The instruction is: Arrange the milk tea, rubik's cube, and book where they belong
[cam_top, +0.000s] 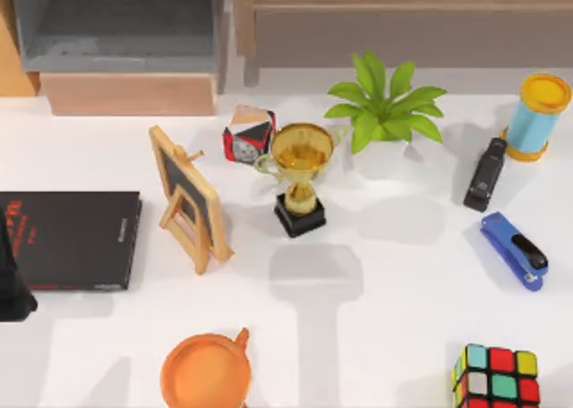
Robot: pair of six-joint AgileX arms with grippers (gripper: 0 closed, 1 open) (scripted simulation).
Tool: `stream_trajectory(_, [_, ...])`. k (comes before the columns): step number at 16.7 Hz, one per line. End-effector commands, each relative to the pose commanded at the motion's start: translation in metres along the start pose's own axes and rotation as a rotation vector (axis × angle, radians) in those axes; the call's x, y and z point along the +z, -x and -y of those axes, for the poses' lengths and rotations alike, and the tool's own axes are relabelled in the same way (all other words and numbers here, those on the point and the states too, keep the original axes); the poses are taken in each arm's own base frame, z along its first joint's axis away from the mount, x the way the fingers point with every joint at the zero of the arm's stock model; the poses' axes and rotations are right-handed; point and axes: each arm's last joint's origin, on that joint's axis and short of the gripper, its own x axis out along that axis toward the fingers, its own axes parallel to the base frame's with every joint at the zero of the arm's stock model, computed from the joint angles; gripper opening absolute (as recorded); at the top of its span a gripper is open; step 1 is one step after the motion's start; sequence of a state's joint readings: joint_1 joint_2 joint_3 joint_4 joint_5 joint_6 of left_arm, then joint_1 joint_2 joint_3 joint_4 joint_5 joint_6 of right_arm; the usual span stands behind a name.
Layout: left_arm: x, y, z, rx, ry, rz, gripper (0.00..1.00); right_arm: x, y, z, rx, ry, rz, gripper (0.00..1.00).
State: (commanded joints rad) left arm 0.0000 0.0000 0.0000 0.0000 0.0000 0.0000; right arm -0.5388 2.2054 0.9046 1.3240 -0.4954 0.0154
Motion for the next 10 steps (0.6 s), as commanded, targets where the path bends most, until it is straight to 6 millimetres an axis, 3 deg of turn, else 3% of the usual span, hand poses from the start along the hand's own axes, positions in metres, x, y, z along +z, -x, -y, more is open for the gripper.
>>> stream_trajectory(3, [0.0000,0.0000,0.0000,0.000,0.000,0.000,1.00,0.0000,0.0000,0.0000,0.000,0.000,0.000,0.98])
stream_trajectory(10, [0.0000,0.0000,0.0000,0.000,0.000,0.000,1.00,0.0000,0.0000,0.0000,0.000,0.000,0.000,1.00])
